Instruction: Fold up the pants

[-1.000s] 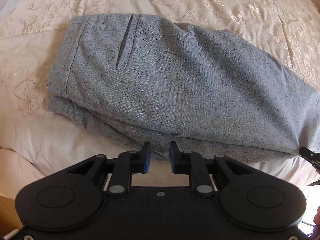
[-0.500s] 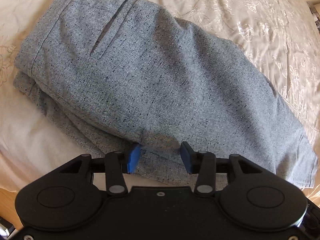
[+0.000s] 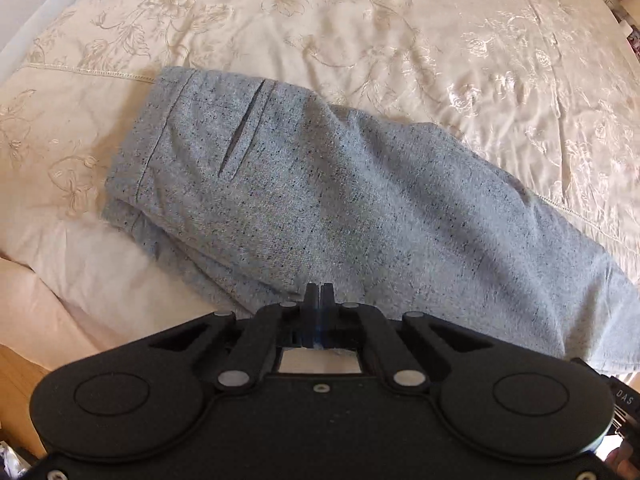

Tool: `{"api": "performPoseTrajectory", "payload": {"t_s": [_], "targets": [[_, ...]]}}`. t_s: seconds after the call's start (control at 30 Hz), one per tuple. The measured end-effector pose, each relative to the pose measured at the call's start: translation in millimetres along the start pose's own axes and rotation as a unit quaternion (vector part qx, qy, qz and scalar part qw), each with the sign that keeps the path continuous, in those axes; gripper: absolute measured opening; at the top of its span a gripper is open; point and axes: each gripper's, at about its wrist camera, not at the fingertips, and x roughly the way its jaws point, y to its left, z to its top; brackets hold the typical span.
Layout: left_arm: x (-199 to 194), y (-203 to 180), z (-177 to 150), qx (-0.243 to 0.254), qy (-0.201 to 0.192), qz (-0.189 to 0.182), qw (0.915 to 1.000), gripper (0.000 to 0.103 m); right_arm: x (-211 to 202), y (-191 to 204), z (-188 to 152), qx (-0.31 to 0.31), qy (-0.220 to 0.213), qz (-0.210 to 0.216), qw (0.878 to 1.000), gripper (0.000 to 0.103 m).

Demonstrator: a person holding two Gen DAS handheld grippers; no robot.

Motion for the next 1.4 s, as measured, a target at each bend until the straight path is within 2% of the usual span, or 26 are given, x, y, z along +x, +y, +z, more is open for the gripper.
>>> {"api": "performPoseTrajectory", "payload": {"t_s": [0.1, 0.13, 0.2, 0.3, 0.47, 0.57, 0.6, 0.63, 0.83, 0.9, 0.93, 0.97, 1.0, 1.03, 1.13, 1.27, 1.33, 1.4], "targets": [[11, 10, -8, -0.006, 0.026, 0.012, 0.9996, 0.0, 8, -4, -2, 0.0, 0.013, -0.005, 1.0, 0.004], [15, 9, -11, -0.007, 0.035, 0.002, 0.9993, 0.0, 12, -5, -4, -0.001, 0.019, -0.01, 1.0, 0.004], [20, 14, -12, -0.024, 0.051, -0.015, 0.9983, 0.007, 19, -6, -5, 0.001, 0.03, -0.017, 0.999, 0.004], [25, 23, -4, -0.042, 0.064, -0.006, 0.997, 0.011, 19, -6, -5, 0.0, 0.027, -0.016, 1.0, 0.004], [18, 40, 12, -0.055, 0.024, 0.018, 0.998, 0.012, 17, -7, -3, -0.005, 0.027, -0.008, 1.0, 0.004], [18, 46, 19, -0.052, 0.013, 0.015, 0.9984, 0.021, 16, -7, -3, -0.01, 0.027, -0.008, 1.0, 0.004], [21, 46, 21, -0.047, 0.014, 0.013, 0.9987, 0.03, 16, -7, -4, -0.011, 0.027, -0.009, 1.0, 0.004], [26, 44, 22, -0.043, 0.019, 0.01, 0.9988, 0.033, 16, -6, -5, -0.01, 0.027, -0.01, 1.0, 0.004], [52, 38, 26, -0.065, 0.046, -0.014, 0.9967, 0.037, 18, -5, -4, -0.005, 0.026, -0.01, 1.0, 0.004], [61, 36, 28, -0.081, 0.048, -0.023, 0.9952, 0.048, 18, -5, -3, -0.004, 0.026, -0.01, 1.0, 0.004], [65, 35, 30, -0.09, 0.051, -0.026, 0.9943, 0.048, 18, -5, -3, -0.004, 0.027, -0.01, 1.0, 0.004], [70, 36, 31, -0.1, 0.055, -0.019, 0.9932, 0.042, 18, -5, -3, -0.003, 0.027, -0.01, 1.0, 0.004], [71, 36, 33, -0.111, 0.052, -0.006, 0.9925, 0.01, 19, -5, -3, -0.003, 0.028, -0.01, 1.0, 0.004], [68, 36, 34, -0.118, 0.044, 0.01, 0.9919, 0.004, 19, -5, -3, -0.003, 0.028, -0.01, 1.0, 0.004], [43, 41, 31, -0.14, 0.02, -0.003, 0.99, 0.002, 17, -5, -1, -0.002, 0.024, -0.007, 1.0, 0.005], [-2, 34, 18, -0.104, -0.009, 0.013, 0.9945, 0.002, 3, -4, 2, 0.003, 0.012, 0.003, 1.0, 0.005], [-12, 33, 9, -0.093, -0.009, 0.023, 0.9954, 0.002, -3, -4, 2, 0.006, 0.009, 0.007, 1.0, 0.005], [0, 32, 6, -0.09, 0.008, 0.03, 0.9954, 0.002, -1, -5, 0, 0.004, 0.015, 0.004, 1.0, 0.005]]}}
